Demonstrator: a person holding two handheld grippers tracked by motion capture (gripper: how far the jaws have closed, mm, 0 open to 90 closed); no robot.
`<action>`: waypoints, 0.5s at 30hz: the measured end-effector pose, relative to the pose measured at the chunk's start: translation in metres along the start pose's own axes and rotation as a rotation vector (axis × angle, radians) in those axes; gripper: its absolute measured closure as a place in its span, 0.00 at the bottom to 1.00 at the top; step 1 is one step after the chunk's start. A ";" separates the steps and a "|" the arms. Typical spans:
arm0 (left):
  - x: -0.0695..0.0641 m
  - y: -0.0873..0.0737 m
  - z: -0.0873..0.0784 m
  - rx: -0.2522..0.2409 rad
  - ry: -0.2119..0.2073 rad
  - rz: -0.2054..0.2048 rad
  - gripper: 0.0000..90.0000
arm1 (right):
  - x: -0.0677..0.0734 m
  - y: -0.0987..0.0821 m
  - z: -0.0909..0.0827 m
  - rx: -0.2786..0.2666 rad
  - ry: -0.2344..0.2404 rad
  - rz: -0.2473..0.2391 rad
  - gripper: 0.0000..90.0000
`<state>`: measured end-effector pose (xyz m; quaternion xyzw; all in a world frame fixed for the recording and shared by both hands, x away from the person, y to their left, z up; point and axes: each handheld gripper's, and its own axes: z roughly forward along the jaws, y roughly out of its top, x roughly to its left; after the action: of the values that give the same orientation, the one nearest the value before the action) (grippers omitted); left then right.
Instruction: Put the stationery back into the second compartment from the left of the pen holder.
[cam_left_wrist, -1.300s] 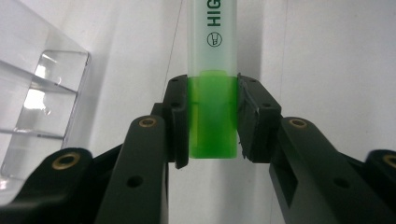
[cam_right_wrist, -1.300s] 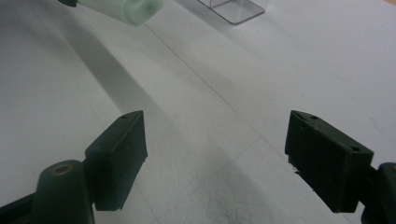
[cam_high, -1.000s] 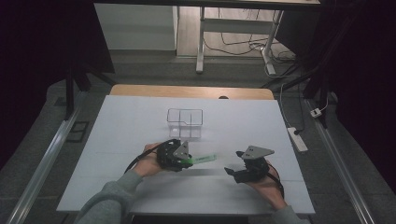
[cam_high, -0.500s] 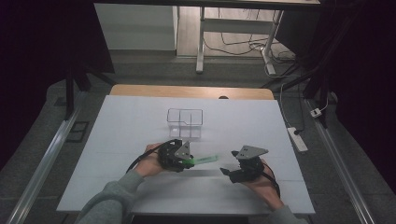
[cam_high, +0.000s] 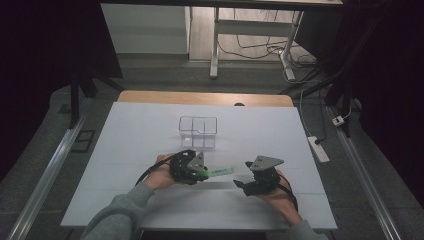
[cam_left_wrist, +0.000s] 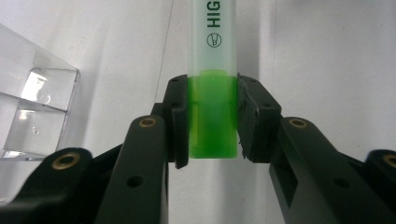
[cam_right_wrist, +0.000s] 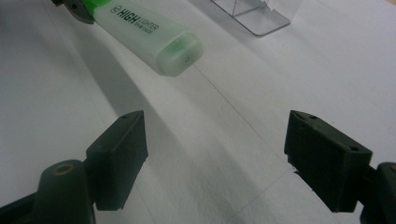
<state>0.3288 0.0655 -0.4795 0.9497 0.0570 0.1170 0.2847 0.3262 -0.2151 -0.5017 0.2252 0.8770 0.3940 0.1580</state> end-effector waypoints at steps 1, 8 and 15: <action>0.000 0.000 0.000 0.001 0.000 0.003 0.74 | 0.000 0.000 0.000 -0.001 0.000 0.001 0.23; 0.000 0.000 0.000 0.002 0.003 0.002 0.74 | 0.000 0.002 0.002 0.000 0.004 -0.002 0.23; 0.000 0.000 0.000 0.002 0.003 0.003 0.74 | 0.002 0.005 0.004 -0.005 0.009 -0.008 0.23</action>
<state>0.3287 0.0661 -0.4794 0.9499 0.0561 0.1189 0.2835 0.3275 -0.2087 -0.5008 0.2196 0.8776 0.3964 0.1562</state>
